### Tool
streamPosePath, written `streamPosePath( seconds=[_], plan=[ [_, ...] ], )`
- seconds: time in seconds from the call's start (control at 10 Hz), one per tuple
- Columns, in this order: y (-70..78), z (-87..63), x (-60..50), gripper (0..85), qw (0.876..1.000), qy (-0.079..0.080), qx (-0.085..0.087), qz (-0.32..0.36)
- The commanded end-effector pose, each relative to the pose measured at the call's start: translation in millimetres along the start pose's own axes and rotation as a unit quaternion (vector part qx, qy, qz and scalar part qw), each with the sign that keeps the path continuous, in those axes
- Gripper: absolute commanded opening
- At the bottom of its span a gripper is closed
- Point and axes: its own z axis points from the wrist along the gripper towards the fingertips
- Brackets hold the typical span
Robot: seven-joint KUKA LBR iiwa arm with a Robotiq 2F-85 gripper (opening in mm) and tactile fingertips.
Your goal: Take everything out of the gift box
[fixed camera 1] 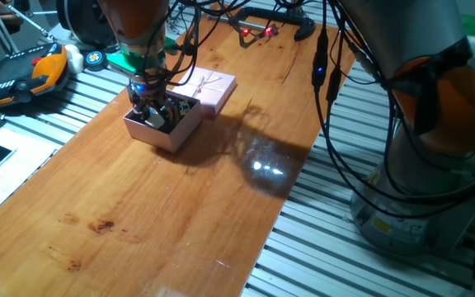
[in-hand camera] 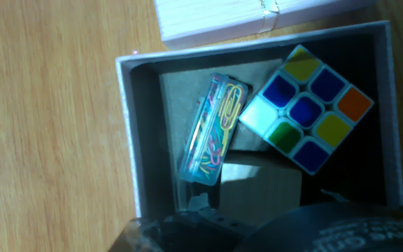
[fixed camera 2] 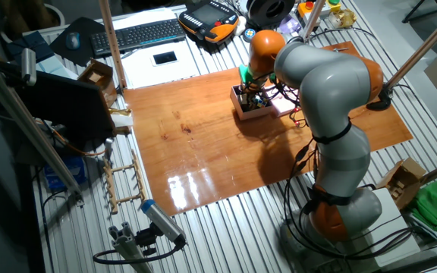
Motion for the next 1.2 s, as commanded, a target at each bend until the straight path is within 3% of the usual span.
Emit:
streamPosePath(
  seconds=[0.0,0.2,0.6,1.1],
  plan=[
    [0.0,0.3,-0.1,74.3,1.0,0.0,0.0,-0.001],
    [-0.2,1.5,0.1,71.7,1.0,0.001,0.001,-0.002],
    [-0.8,0.1,0.2,50.3,1.0,-0.001,0.002,-0.005],
    [-2.6,-7.4,0.8,44.7,1.0,-0.006,0.009,0.002]
  ],
)
